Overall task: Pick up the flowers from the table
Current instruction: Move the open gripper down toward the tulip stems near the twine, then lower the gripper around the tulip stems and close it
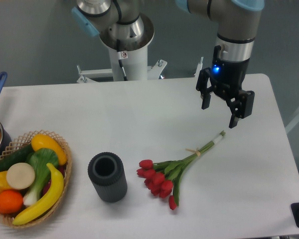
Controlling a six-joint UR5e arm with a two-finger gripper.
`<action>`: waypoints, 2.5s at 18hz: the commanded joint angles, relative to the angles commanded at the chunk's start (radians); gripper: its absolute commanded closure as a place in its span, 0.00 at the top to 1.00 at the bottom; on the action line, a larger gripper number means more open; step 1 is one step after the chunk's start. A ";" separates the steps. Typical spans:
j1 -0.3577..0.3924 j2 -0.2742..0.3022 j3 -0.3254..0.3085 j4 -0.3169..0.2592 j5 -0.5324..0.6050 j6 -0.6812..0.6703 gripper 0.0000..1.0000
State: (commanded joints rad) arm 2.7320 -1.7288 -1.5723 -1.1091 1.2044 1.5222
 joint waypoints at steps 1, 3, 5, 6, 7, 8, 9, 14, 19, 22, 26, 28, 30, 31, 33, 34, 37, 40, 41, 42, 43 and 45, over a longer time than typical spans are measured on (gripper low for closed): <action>-0.002 -0.002 0.000 0.005 -0.017 -0.043 1.00; -0.006 -0.005 -0.002 0.006 -0.022 -0.086 1.00; -0.011 -0.008 -0.002 0.005 -0.025 -0.102 1.00; -0.012 -0.009 -0.008 0.005 -0.026 -0.138 1.00; -0.017 -0.011 -0.011 0.009 -0.031 -0.176 1.00; -0.024 -0.015 -0.014 0.026 -0.051 -0.206 1.00; -0.025 -0.026 -0.017 0.049 -0.072 -0.221 1.00; -0.026 -0.083 -0.038 0.121 -0.086 -0.241 1.00; -0.028 -0.136 -0.038 0.124 -0.075 -0.223 1.00; -0.046 -0.164 -0.037 0.121 -0.013 -0.176 1.00; -0.077 -0.193 -0.048 0.121 0.046 -0.148 1.00; -0.115 -0.210 -0.072 0.127 0.069 -0.152 1.00; -0.118 -0.218 -0.086 0.144 0.069 -0.155 1.00; -0.117 -0.222 -0.089 0.146 0.070 -0.155 1.00; -0.117 -0.236 -0.089 0.149 0.072 -0.154 1.00; -0.117 -0.242 -0.087 0.149 0.075 -0.148 1.00; -0.118 -0.262 -0.081 0.149 0.107 -0.148 1.00; -0.117 -0.278 -0.090 0.147 0.110 -0.145 1.00; -0.117 -0.284 -0.094 0.147 0.110 -0.145 1.00; -0.117 -0.287 -0.101 0.147 0.113 -0.145 1.00; -0.117 -0.293 -0.101 0.147 0.130 -0.143 1.00; -0.118 -0.304 -0.106 0.147 0.187 -0.142 1.00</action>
State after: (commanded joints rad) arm 2.6139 -2.0325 -1.6781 -0.9618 1.3910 1.3806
